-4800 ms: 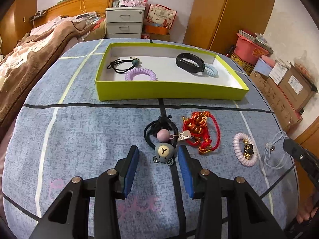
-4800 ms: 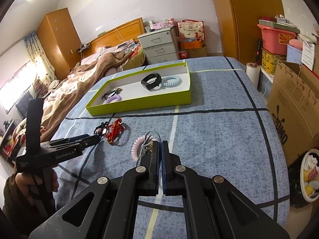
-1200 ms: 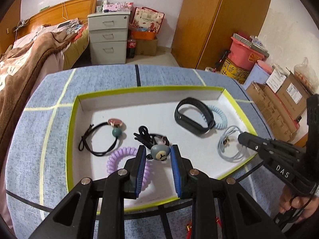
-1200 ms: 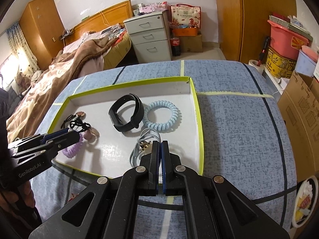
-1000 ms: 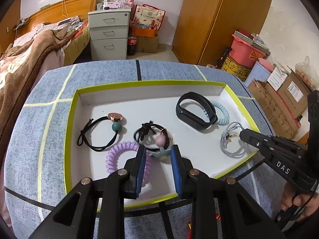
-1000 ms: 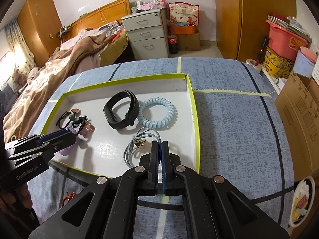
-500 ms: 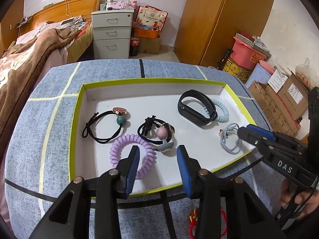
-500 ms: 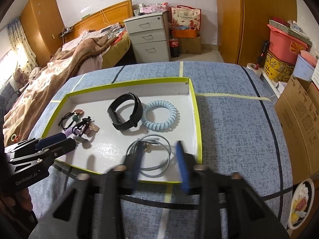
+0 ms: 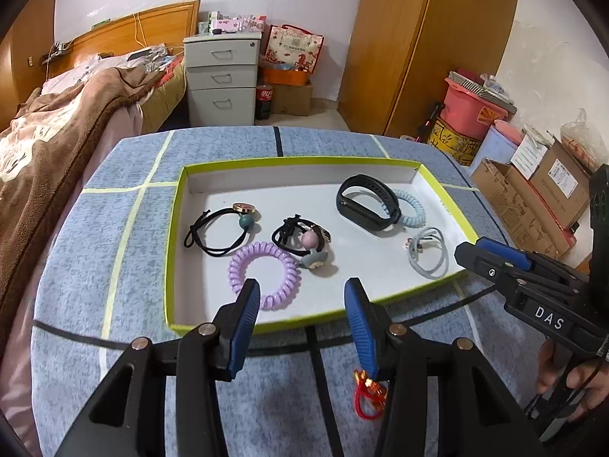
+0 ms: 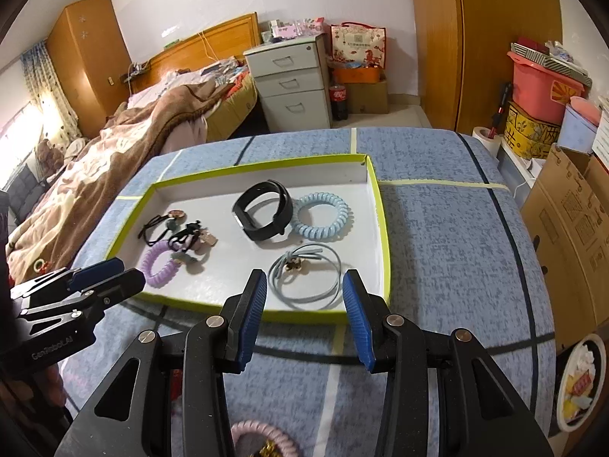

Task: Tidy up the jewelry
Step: 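Grasp the pink coiled bracelet with gold charms with the right gripper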

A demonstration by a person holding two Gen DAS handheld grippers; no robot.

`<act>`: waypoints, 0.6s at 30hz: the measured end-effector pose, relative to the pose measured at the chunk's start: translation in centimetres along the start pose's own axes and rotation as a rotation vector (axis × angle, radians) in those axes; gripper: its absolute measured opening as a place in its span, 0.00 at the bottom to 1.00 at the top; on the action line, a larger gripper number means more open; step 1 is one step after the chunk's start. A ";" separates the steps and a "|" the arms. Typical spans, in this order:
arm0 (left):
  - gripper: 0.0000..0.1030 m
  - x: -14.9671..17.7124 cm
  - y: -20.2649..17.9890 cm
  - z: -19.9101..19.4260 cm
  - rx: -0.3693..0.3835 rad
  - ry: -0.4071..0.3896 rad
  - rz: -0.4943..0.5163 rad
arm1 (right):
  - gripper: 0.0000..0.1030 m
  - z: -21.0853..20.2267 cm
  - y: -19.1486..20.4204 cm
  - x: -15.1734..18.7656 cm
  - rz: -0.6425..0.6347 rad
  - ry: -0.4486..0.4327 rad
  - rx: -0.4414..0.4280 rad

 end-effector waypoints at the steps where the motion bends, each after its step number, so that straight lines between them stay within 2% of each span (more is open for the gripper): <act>1: 0.47 0.1 -0.1 -0.2 -0.004 -0.003 0.001 | 0.42 -0.2 0.1 0.1 0.001 -0.003 0.000; 10: 0.48 2.2 0.0 -2.5 -0.025 -0.021 -0.015 | 0.42 -2.6 0.9 1.9 -0.016 -0.023 -0.027; 18: 0.48 4.5 0.3 -4.0 -0.011 -0.031 -0.041 | 0.42 -4.2 0.9 4.3 -0.032 -0.018 -0.031</act>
Point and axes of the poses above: each gripper's, at about its wrist camera, not at the fingertips, and z roughly the way its jaws point, y to its left, x to its underside, the point moved 3 cm from there along z, roughly the way its jaws point, and after that the axes turned 6 degrees about z, right-handed, at the moved point
